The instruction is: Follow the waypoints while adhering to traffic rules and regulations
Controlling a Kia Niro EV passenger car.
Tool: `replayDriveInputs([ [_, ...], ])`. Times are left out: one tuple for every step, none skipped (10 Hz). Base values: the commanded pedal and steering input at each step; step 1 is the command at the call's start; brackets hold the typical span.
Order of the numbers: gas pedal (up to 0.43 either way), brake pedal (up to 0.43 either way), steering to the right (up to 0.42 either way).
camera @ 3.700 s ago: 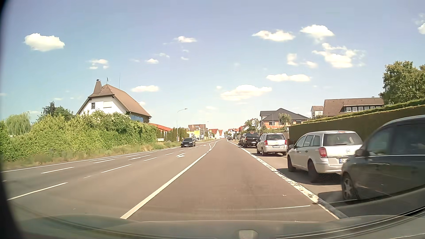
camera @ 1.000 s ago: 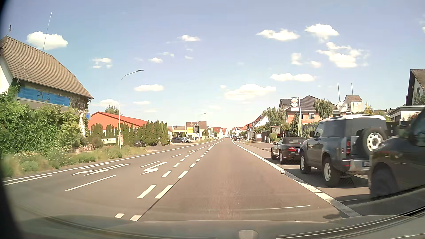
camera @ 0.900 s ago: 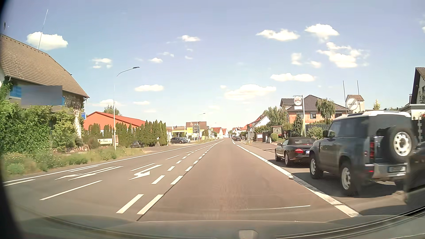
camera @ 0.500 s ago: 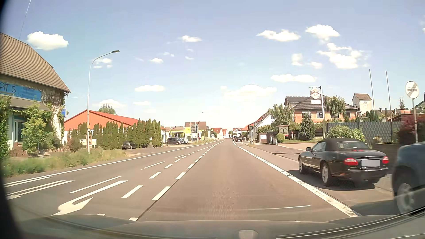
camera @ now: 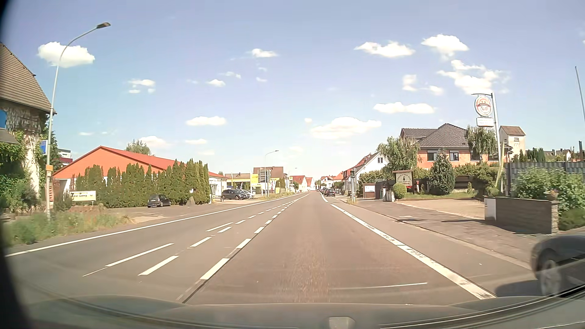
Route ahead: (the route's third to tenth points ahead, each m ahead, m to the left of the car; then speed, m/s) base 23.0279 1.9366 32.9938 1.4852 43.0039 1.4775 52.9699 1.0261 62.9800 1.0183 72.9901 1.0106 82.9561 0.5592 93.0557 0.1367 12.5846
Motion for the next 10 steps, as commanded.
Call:
replayDriveInputs([
  [0.028,0.030,-0.001],
  [0.028,0.030,-0.001],
  [0.028,0.030,-0.001],
  [0.028,0.030,-0.001],
  [0.028,0.030,-0.001],
  [0.028,0.030,-0.001],
  [0.028,0.030,-0.001],
  [0.028,0.030,-0.001],
  [0.028,0.030,-0.001],
  [0.028,0.030,-0.001],
])
